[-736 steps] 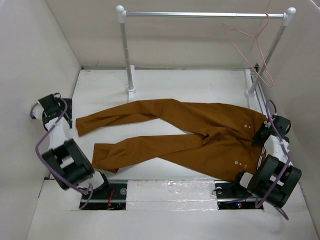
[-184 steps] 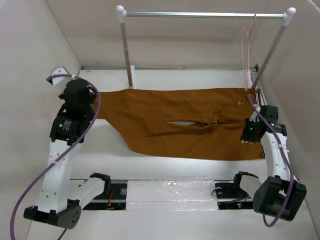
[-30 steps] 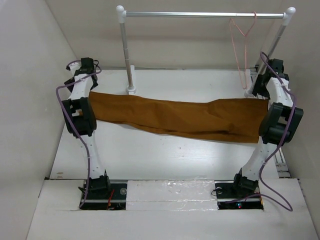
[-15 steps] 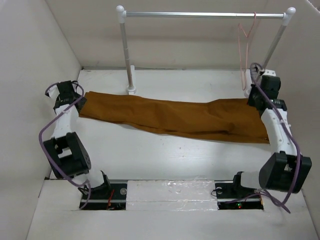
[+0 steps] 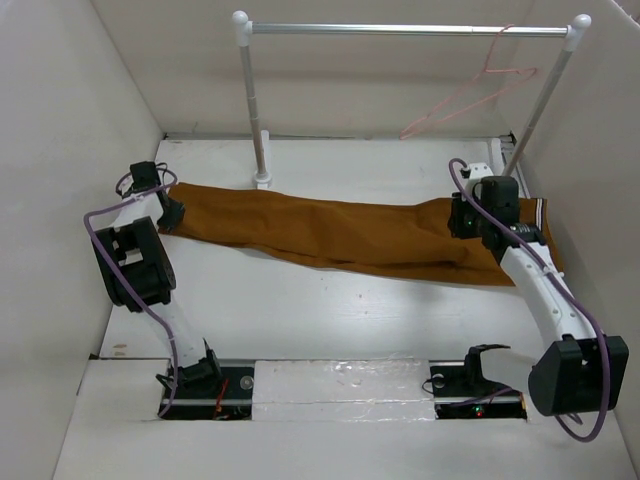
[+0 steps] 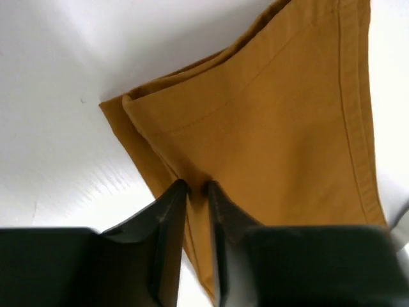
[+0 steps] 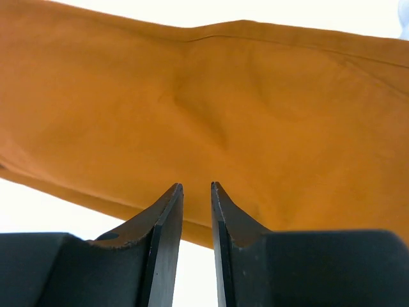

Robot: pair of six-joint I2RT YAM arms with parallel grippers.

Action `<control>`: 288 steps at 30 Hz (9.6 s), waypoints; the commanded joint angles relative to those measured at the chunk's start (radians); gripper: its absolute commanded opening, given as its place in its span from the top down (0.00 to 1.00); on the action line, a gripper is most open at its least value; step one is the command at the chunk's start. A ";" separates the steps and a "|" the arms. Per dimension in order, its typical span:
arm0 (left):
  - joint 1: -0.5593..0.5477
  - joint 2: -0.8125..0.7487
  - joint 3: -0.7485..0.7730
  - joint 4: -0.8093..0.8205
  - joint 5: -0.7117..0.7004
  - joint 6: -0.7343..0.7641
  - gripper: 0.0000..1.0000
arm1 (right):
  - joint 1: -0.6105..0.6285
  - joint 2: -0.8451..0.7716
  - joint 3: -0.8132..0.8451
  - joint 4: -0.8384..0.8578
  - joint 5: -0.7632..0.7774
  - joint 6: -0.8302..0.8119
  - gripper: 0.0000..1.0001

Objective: Place the trousers on the hanger
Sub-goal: Fold the trousers

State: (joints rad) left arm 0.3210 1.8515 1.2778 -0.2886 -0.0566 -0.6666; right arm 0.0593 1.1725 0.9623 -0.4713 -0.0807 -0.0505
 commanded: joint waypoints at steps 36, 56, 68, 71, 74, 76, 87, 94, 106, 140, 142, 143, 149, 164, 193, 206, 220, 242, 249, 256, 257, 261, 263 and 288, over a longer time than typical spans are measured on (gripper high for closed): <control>0.070 0.003 -0.038 -0.021 -0.058 0.065 1.00 | -0.423 -0.099 -0.284 -0.079 -0.223 0.018 0.37; 0.112 -0.403 -0.310 -0.124 -0.383 0.001 1.00 | -0.360 -0.181 -0.246 -0.105 -0.128 -0.008 0.70; -0.064 -0.448 0.035 -0.274 -0.282 0.010 0.04 | -0.495 -0.069 -0.240 -0.041 -0.427 0.172 0.29; -0.303 -0.483 0.040 -0.242 -0.347 0.074 0.17 | -0.532 -0.094 -0.234 -0.073 -0.364 0.153 0.28; -0.554 -0.497 -0.056 -0.152 -0.203 0.062 0.25 | -0.611 -0.093 -0.298 -0.010 -0.334 0.160 0.27; -0.647 -0.483 -0.124 -0.100 -0.135 0.038 0.29 | -0.682 -0.077 -0.313 0.008 -0.331 0.149 0.25; -0.553 -0.196 -0.283 0.038 0.017 0.027 0.31 | -0.734 0.157 -0.365 0.258 -0.255 0.299 0.43; -0.433 -0.297 -0.471 0.019 -0.026 0.045 0.29 | -0.823 -0.087 -0.474 0.048 -0.183 0.186 1.00; -0.601 -0.577 -0.405 -0.012 0.043 0.012 0.28 | -0.975 -0.203 -0.353 -0.106 -0.122 0.028 0.09; -0.953 -0.454 -0.494 0.167 0.090 0.079 1.00 | -0.474 -0.592 -0.202 0.005 -0.266 0.253 1.00; -0.994 -0.404 -0.491 0.198 0.095 0.065 1.00 | -0.473 -0.628 -0.121 -0.032 -0.237 0.223 1.00; -1.038 -0.390 -0.476 0.209 0.103 0.049 1.00 | -0.473 -0.617 -0.003 -0.120 -0.225 0.198 1.00; -1.230 -0.247 -0.359 0.278 0.144 -0.008 1.00 | -0.418 -0.539 0.249 -0.343 -0.232 0.064 1.00; -1.191 -0.253 -0.258 0.240 0.248 0.019 1.00 | -0.247 -0.436 0.360 -0.186 -0.519 0.149 1.00; -0.531 -0.614 0.600 -0.239 -0.310 0.196 0.98 | 0.888 1.043 1.283 0.330 -0.112 0.310 1.00; -0.521 -0.771 0.151 -0.212 -0.670 0.231 0.58 | 0.953 1.095 1.089 0.293 -0.321 0.187 0.20; -0.033 -0.773 -0.551 -0.024 -0.017 0.001 0.29 | 0.759 0.365 0.232 0.215 -0.260 0.012 0.52; 0.038 -0.584 -0.514 0.125 0.225 -0.016 1.00 | 0.571 0.300 0.079 0.223 -0.376 -0.048 0.29; 0.004 -0.810 -0.385 -0.101 0.068 -0.011 1.00 | 0.525 0.338 0.064 0.214 -0.405 -0.068 0.27; 0.026 -0.884 -0.550 -0.182 -0.178 -0.018 1.00 | 0.534 0.380 0.105 0.137 -0.409 -0.117 0.33; 0.039 -0.867 -0.572 -0.158 -0.195 -0.021 1.00 | 0.534 0.372 0.108 0.131 -0.406 -0.123 0.35; 0.130 -0.758 -0.554 -0.202 -0.191 -0.088 0.61 | 0.602 0.348 0.151 0.079 -0.366 -0.135 0.68; 0.196 -0.752 -0.546 -0.201 -0.126 -0.084 0.38 | 0.611 0.361 0.150 0.097 -0.387 -0.126 0.87; -1.093 -0.295 -0.302 0.344 0.228 -0.120 0.52 | 0.349 0.685 0.371 0.203 -0.470 -0.172 0.93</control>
State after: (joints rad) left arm -0.7742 1.5074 0.8997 -0.0849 0.1131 -0.7868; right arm 0.4244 1.9015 1.2949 -0.2108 -0.5697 -0.2173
